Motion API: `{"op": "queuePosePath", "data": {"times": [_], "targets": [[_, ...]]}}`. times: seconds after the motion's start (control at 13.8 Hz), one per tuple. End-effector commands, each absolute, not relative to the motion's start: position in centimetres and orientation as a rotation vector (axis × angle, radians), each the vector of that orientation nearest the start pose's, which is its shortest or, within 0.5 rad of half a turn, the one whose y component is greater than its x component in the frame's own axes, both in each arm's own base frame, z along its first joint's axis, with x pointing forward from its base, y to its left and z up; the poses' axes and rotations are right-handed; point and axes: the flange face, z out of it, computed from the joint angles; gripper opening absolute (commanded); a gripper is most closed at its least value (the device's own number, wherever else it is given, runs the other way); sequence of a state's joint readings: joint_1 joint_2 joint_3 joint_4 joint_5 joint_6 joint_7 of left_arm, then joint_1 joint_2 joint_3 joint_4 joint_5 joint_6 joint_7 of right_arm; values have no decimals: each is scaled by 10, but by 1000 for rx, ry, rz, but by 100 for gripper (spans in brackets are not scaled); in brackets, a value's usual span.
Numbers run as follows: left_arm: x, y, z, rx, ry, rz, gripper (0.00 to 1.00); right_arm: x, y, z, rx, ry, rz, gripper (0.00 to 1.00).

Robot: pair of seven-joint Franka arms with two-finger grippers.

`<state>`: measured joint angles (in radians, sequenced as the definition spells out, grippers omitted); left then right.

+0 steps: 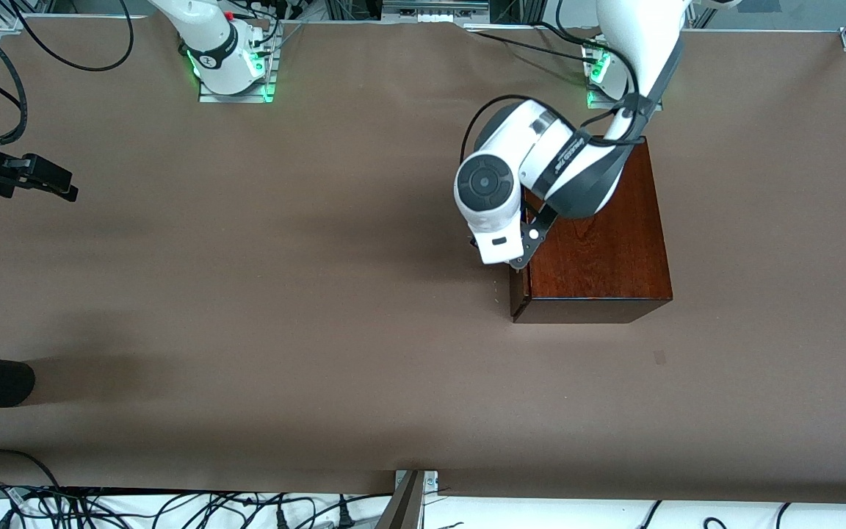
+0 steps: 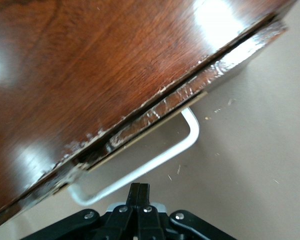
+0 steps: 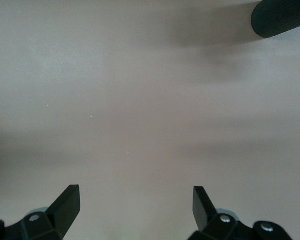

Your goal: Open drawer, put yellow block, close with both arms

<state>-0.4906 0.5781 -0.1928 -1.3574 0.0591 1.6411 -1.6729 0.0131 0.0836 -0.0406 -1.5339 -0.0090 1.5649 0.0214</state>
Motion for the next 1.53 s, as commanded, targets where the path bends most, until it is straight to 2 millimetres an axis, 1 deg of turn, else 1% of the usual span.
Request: {"op": "queuePosePath", "data": {"times": [0.0, 0.07, 0.15, 0.22, 0.29, 0.36, 0.44, 0.51, 0.58, 0.65, 0.8, 0.94, 1.02, 1.09, 1.23, 1.31, 1.38, 1.45], "targets": [[527, -409, 429, -2610, -1338, 180, 0, 576, -18, 601, -3163, 75, 66, 100], [525, -405, 449, -2634, -1349, 161, 1, 576, -18, 600, -3163, 75, 66, 100], [523, -400, 466, -2679, -1312, 175, 11, 576, -18, 600, -3163, 72, 68, 100], [526, -385, 481, -2725, -1244, 196, 31, 576, -18, 600, -3163, 75, 68, 100], [529, -372, 495, -2772, -1165, 204, 64, 575, -18, 601, -3163, 75, 66, 100], [533, -356, 501, -2804, -1081, 211, 100, 575, -18, 602, -3163, 75, 63, 100], [538, -340, 516, -2861, -986, 204, 100, 575, -18, 602, -3163, 75, 63, 100], [548, -308, 533, -2908, -927, 194, 100, 575, -18, 602, -3163, 75, 63, 100], [556, -279, 548, -2955, -861, 201, 100, 575, -18, 602, -3163, 75, 63, 100], [564, -246, 564, -2997, -793, 194, 100, 575, -18, 602, -3163, 75, 63, 100], [569, -188, 589, -3061, -586, 174, 100, 576, -17, 602, -3162, 72, 61, 100], [569, -126, 616, -3111, -376, 124, 100, 576, -17, 601, -3160, 72, 63, 100], [565, -99, 624, -3120, -289, 108, 100, 575, -16, 603, -3160, 72, 61, 100], [555, -77, 632, -3125, -210, 86, 100, 574, -18, 604, -3160, 75, 56, 100], [538, -48, 632, -3133, -123, 62, 100, 574, -16, 604, -3162, 63, 58, 100], [532, -41, 628, -3137, -75, 43, 100, 574, -15, 604, -3162, 56, 61, 100], [528, -30, 621, -3142, -79, 22, 100, 574, -15, 604, -3160, 58, 61, 100], [523, -25, 615, -3149, -86, 9, 100, 574, -15, 604, -3160, 63, 61, 100]]}}
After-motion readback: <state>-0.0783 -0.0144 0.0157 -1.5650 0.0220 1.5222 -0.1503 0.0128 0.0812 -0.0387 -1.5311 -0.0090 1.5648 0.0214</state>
